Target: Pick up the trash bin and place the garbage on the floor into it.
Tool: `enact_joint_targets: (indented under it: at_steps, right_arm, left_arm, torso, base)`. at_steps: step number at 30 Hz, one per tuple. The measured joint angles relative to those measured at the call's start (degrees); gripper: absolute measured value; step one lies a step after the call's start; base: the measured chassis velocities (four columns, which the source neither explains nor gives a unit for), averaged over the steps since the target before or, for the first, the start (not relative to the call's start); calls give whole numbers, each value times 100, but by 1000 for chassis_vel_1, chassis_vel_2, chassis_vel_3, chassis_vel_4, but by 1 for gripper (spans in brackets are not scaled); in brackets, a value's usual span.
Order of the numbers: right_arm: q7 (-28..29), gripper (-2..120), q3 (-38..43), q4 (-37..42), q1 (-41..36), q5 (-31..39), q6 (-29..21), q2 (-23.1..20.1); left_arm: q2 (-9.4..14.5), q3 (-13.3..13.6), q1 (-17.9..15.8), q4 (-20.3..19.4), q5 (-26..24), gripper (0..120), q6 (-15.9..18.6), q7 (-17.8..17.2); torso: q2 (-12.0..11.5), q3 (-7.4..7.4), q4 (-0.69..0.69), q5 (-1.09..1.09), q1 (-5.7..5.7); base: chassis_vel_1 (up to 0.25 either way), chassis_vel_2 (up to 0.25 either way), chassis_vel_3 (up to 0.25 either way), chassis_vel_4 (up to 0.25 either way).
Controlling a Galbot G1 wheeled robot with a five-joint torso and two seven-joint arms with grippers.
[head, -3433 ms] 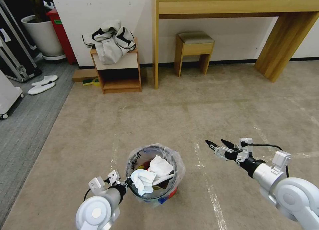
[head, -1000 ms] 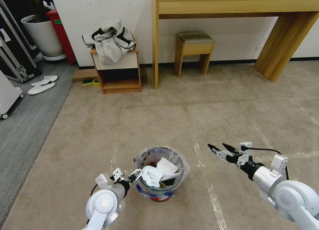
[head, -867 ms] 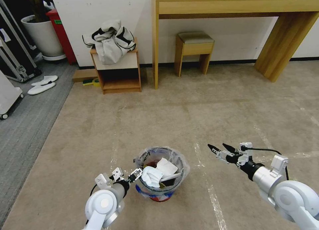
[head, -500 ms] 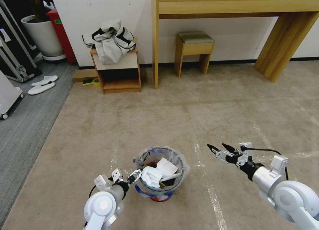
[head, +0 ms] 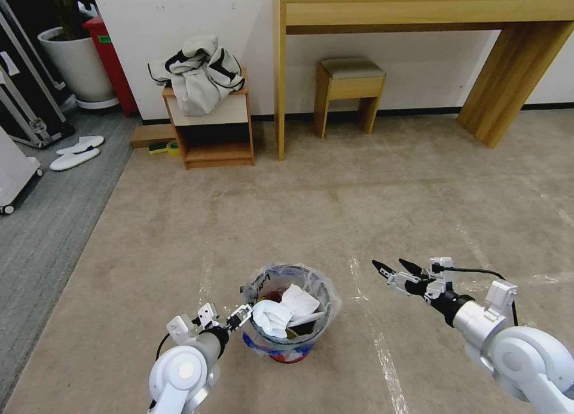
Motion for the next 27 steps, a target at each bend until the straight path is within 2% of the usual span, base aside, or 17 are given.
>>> enact_joint_targets:
  at_steps: [11,14,15,19,27]
  right_arm:
    - [-9,100,-11,-9,-5,-10,10,19]
    - [-16,100,-18,-11,-8,-41,16,42]
    - [-16,100,-18,-11,-8,-41,16,42]
    - [-76,100,-23,-17,-40,-221,157,89]
    - [-115,100,-39,-19,-74,-303,248,135]
  left_arm:
    - [23,-66,69,90,378,100,-52,128]
    - [82,-105,133,107,833,100,-155,276]
    - [82,-105,133,107,833,100,-155,276]
    - [150,-172,288,76,1525,100,-385,613]
    - [135,-187,294,95,1775,100,-598,844]
  torso:
    - [0,0,0,0,0]
    - [0,0,0,0,0]
    - [0,0,0,0,0]
    - [0,0,0,0,0]
    - [0,0,0,0,0]
  base:
    - [0,0,0,0]
    - [0,0,0,0]
    - [0,0,0,0]
    - [0,0,0,0]
    - [0,0,0,0]
